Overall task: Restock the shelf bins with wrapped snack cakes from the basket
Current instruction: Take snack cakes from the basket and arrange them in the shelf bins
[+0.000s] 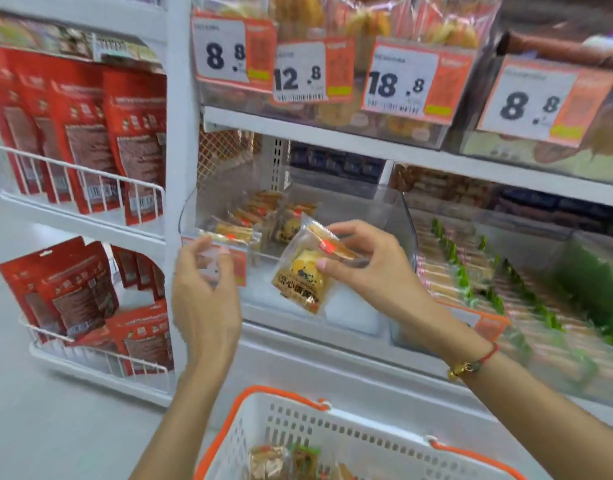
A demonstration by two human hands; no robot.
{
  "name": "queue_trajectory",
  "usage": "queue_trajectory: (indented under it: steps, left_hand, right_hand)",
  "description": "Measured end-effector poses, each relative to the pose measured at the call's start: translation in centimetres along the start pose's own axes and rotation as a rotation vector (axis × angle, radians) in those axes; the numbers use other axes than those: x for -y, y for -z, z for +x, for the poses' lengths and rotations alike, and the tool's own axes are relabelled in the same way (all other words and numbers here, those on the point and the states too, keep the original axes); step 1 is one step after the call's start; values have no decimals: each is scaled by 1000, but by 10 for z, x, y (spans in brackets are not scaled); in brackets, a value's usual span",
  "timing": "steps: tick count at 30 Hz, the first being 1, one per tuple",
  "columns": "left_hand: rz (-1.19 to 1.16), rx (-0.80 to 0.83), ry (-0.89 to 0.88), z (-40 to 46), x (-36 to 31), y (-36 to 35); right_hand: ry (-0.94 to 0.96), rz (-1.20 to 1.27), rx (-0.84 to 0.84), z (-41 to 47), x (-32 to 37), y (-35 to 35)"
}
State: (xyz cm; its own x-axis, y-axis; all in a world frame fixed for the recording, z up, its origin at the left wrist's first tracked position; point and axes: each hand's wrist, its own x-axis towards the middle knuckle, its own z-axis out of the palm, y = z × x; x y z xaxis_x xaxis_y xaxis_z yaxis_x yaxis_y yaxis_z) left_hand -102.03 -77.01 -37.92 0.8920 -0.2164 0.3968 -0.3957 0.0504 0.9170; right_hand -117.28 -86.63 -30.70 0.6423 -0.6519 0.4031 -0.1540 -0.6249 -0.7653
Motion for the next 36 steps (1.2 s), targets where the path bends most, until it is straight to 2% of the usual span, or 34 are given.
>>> queue_trajectory:
  steps: [2, 4, 7, 9, 12, 18, 23, 30, 36]
  left_hand:
    - [105, -121, -118, 36, 2, -6]
    - [212, -161, -209, 67, 8, -9]
    - [323, -81, -238, 92, 22, -15]
    - [364, -33, -265, 96, 32, -19]
    - [359, -48, -291, 95, 41, -22]
    - [338, -71, -306, 98, 46, -23]
    - [316, -84, -303, 97, 47, -26]
    - [307, -99, -280, 97, 46, -27]
    - [280, -50, -265, 96, 45, -24]
  right_hand:
    - [-3, 50, -40, 30, 3, 0]
    - [-59, 47, -67, 63, -3, -2]
    - [-114, -102, -94, 109, -22, -11]
    - [-133, -201, -46, 132, -38, -23]
    - [-145, -342, 53, 156, -63, -46]
    - [-197, -527, 116, 165, -91, -71]
    - [-57, -782, 161, 167, -90, -67]
    - [10, -849, 32, 176, -97, -80]
    - [-17, -802, 166, 178, -101, -76]
